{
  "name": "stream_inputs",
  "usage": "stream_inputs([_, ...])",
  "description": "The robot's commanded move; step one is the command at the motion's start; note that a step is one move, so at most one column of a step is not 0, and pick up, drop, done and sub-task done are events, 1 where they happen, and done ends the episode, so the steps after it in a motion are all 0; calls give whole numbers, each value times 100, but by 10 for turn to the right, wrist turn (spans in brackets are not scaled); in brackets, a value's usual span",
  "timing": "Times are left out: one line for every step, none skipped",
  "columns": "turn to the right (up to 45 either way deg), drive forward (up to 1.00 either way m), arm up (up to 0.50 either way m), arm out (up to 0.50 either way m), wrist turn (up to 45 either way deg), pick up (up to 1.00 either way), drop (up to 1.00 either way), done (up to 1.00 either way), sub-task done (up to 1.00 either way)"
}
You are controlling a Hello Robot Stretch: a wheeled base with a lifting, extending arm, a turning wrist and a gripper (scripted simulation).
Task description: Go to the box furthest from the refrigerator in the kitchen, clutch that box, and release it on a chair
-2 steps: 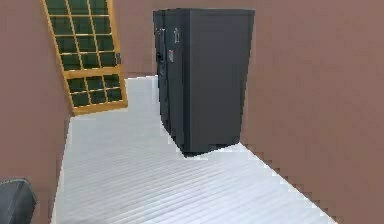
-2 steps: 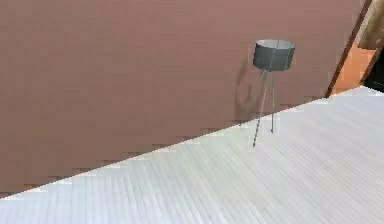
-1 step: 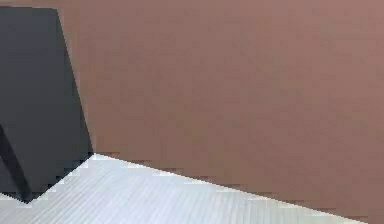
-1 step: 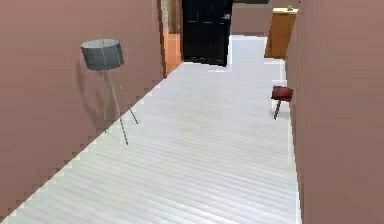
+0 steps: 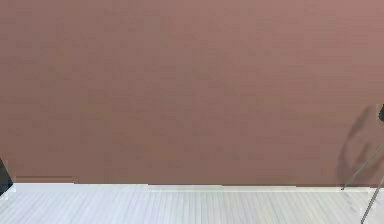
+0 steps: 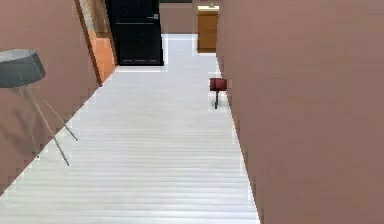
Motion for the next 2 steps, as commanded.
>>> stream_inputs([0, 10, 0, 0, 0, 0, 0, 0, 0])
stream_inputs([-450, 0, 0, 0, 0, 0, 0, 0, 0])
